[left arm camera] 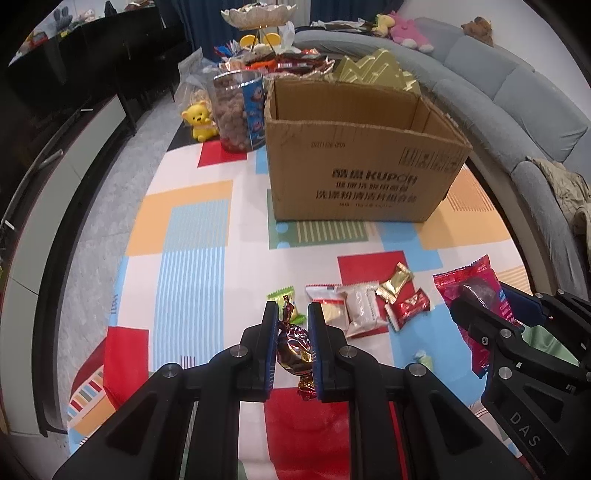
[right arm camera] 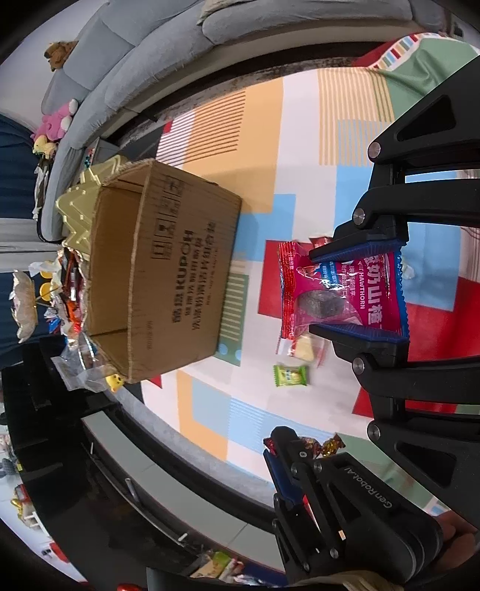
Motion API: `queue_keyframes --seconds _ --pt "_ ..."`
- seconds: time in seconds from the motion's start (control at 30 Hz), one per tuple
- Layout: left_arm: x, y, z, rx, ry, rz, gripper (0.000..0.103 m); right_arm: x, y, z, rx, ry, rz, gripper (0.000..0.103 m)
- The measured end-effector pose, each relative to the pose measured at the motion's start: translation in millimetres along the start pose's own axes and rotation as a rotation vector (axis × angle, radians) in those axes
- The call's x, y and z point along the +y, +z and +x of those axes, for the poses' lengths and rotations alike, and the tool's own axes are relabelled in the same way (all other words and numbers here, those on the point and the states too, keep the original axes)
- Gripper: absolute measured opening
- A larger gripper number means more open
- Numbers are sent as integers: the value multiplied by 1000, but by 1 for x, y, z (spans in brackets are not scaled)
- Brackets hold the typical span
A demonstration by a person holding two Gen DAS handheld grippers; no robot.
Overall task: Organize snacks
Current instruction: 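Carry the gold candy and red-pink bag over the open cardboard box with both tools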
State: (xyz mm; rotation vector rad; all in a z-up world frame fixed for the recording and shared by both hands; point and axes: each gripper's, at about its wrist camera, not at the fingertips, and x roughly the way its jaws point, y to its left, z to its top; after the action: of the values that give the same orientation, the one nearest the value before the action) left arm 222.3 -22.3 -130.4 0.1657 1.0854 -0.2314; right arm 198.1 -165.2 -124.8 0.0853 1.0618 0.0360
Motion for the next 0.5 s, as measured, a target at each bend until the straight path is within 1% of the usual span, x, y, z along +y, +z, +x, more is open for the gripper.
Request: queue_keyframes --seconds 0.5 --pt "-11 30 -19 -59 -4 7 17 -11 26 -28 -87 -23 8 33"
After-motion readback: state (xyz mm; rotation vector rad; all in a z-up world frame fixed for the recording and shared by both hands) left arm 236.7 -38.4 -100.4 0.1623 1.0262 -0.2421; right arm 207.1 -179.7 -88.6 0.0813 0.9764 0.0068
